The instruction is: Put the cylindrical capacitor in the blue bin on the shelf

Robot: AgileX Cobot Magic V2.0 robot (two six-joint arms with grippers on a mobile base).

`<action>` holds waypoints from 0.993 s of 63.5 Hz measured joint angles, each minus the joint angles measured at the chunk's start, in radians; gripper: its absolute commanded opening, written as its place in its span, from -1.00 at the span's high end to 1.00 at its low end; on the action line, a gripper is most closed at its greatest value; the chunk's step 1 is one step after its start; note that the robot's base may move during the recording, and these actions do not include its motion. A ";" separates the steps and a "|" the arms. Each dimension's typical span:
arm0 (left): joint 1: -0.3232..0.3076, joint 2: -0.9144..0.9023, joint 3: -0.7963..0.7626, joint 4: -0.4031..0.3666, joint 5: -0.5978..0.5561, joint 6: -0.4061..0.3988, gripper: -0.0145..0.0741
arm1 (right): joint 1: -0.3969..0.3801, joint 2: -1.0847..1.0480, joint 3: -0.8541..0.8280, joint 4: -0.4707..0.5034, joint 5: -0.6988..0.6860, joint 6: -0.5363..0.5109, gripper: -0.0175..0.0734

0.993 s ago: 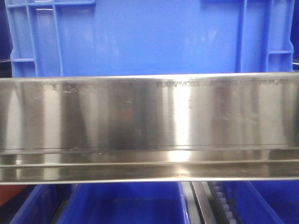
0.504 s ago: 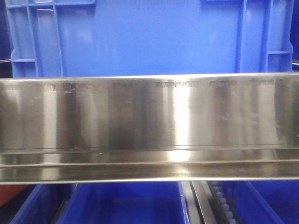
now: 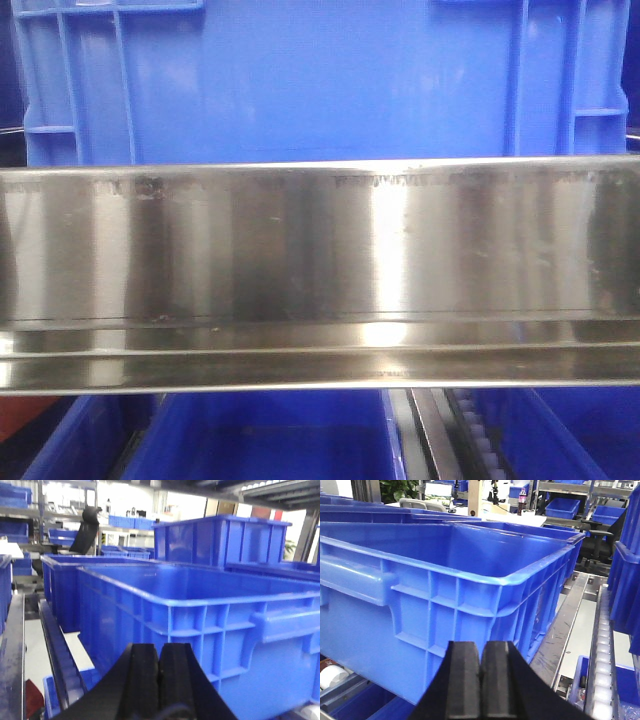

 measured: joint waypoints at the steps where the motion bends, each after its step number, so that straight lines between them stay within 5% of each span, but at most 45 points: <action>1: 0.000 0.000 0.000 0.000 -0.003 0.000 0.92 | 0.000 0.000 0.000 0.000 0.000 0.000 0.97; 29: 0.000 0.000 0.000 0.000 -0.013 0.000 0.92 | -0.011 -0.004 0.022 -0.005 -0.033 0.000 0.97; 63: 0.000 0.000 0.000 0.000 -0.014 0.000 0.92 | -0.393 -0.160 0.384 -0.007 -0.275 0.000 0.97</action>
